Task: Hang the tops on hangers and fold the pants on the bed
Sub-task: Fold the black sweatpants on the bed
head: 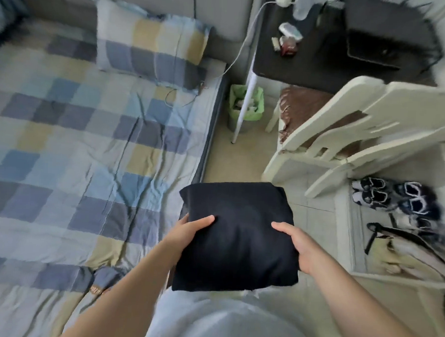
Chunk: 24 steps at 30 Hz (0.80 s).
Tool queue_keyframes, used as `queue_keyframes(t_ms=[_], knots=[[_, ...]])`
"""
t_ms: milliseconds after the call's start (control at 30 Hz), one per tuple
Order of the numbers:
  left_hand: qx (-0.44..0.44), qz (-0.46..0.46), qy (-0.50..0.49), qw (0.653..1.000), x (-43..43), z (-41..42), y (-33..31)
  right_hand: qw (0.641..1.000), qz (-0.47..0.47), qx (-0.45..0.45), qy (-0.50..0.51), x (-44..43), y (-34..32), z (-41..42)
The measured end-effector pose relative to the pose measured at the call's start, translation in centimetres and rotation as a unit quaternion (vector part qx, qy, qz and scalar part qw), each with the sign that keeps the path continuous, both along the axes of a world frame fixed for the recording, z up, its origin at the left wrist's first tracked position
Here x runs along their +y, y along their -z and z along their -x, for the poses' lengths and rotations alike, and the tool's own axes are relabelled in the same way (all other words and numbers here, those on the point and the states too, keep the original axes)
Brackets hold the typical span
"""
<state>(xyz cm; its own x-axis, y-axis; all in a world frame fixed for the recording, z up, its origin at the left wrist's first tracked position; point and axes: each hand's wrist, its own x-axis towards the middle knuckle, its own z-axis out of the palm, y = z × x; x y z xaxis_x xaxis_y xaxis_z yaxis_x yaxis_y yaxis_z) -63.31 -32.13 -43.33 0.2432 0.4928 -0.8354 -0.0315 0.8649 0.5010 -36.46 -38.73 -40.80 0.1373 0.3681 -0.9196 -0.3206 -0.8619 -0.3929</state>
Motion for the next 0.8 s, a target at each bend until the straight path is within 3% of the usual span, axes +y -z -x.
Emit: queue_keyframes(t_ms=[467,800], knots=[[0.0,-0.117,0.267,0.957,2.4,-37.2,-6.2,0.958,-0.122,-0.007,0.259,-10.3,-5.3,-30.6],[-0.059,-0.163,0.421,0.89,1.4,-58.1,-9.0,0.889,-0.167,-0.023,0.425,-17.2,-6.6,-43.1]])
